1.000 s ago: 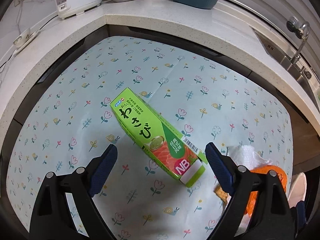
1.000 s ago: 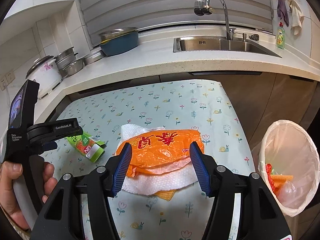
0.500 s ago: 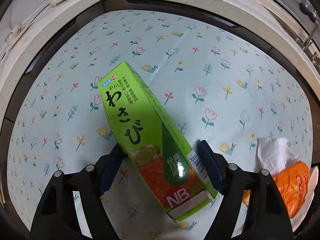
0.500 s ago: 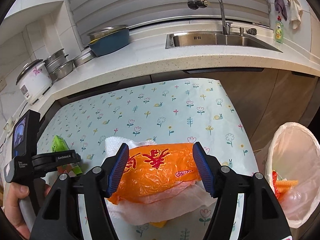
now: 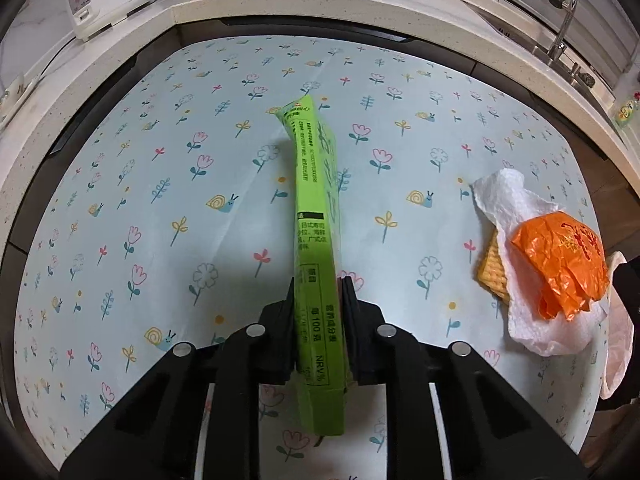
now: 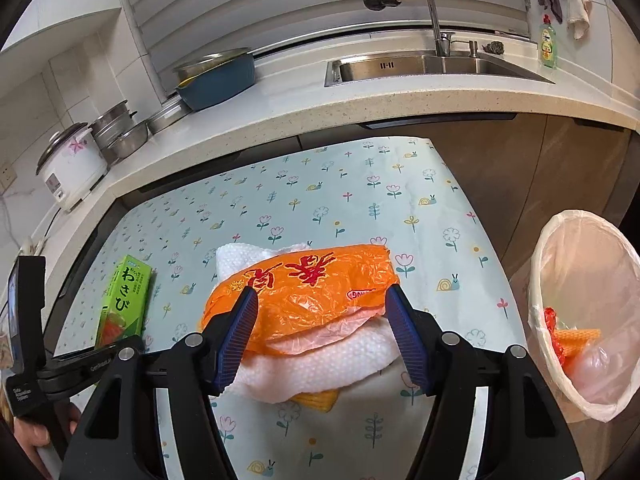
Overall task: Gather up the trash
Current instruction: 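Grasp the green wasabi box with the left tool while the right tool grasps the orange printed bag, then carry the box and orange bag over the bin and open both tools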
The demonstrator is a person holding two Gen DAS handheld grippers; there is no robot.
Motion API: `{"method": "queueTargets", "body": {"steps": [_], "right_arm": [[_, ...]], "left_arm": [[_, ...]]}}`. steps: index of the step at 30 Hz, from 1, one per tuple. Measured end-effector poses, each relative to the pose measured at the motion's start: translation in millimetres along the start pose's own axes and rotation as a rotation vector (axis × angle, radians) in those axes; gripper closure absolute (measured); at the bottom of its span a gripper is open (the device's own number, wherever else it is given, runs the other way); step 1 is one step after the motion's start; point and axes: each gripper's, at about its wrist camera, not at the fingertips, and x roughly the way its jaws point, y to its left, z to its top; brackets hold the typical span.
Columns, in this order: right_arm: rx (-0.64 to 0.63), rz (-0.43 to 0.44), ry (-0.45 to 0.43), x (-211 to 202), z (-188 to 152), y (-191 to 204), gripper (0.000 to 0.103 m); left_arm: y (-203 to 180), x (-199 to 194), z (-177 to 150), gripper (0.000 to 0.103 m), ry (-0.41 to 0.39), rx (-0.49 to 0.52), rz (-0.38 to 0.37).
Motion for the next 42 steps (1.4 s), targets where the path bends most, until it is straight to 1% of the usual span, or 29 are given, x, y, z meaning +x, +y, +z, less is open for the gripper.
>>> {"method": "queueTargets", "body": {"steps": [6, 8, 13, 15, 17, 18, 19, 20, 21, 23, 25, 27, 34, 42], "right_arm": [[-0.039, 0.029, 0.022, 11.7, -4.3, 18.5, 0.039], [-0.047, 0.036, 0.03, 17.9, -4.2, 23.8, 0.038], [-0.062, 0.037, 0.053, 37.2, -5.0, 30.9, 0.038], [-0.065, 0.035, 0.072, 44.8, -7.0, 30.2, 0.043], [-0.067, 0.029, 0.074, 47.1, -9.3, 29.1, 0.051], [-0.066, 0.029, 0.074, 47.1, -9.8, 28.1, 0.054], [-0.065, 0.028, 0.074, 46.3, -10.0, 27.0, 0.062], [-0.065, 0.033, 0.075, 45.6, -9.8, 25.8, 0.075], [-0.064, 0.045, 0.079, 44.1, -9.2, 24.8, 0.082], [-0.067, 0.047, 0.078, 39.9, -7.8, 24.5, 0.089], [-0.072, 0.051, 0.067, 32.7, -5.9, 24.6, 0.093], [-0.066, 0.06, 0.046, 22.1, -2.2, 22.8, 0.095], [-0.05, 0.056, -0.056, -24.5, 14.5, 9.5, 0.095], [0.003, 0.004, -0.137, -70.6, 27.3, -34.8, 0.095]], "left_arm": [[-17.8, -4.5, -4.9, 0.084, -0.021, 0.06, -0.02], [-23.3, -5.9, -5.7, 0.084, -0.025, 0.077, -0.029], [-35.0, -6.2, -10.3, 0.084, -0.021, 0.117, -0.049], [-37.7, -6.9, -12.3, 0.084, -0.022, 0.132, -0.051], [-41.9, -9.2, -14.1, 0.084, -0.03, 0.149, -0.051], [-43.6, -10.7, -15.5, 0.084, -0.035, 0.154, -0.05], [-45.6, -13.0, -16.1, 0.084, -0.039, 0.16, -0.054], [-47.4, -14.8, -16.9, 0.084, -0.042, 0.161, -0.058], [-48.7, -17.5, -17.4, 0.084, -0.045, 0.162, -0.063], [-52.9, -24.2, -18.7, 0.084, -0.055, 0.169, -0.07], [-56.8, -32.4, -19.9, 0.084, -0.067, 0.178, -0.08], [-60.2, -40.2, -20.8, 0.084, -0.078, 0.183, -0.089], [-81.9, -69.4, -24.7, 0.084, -0.12, 0.226, -0.125], [-122.9, -100.4, -31.2, 0.084, -0.161, 0.298, -0.188]]}}
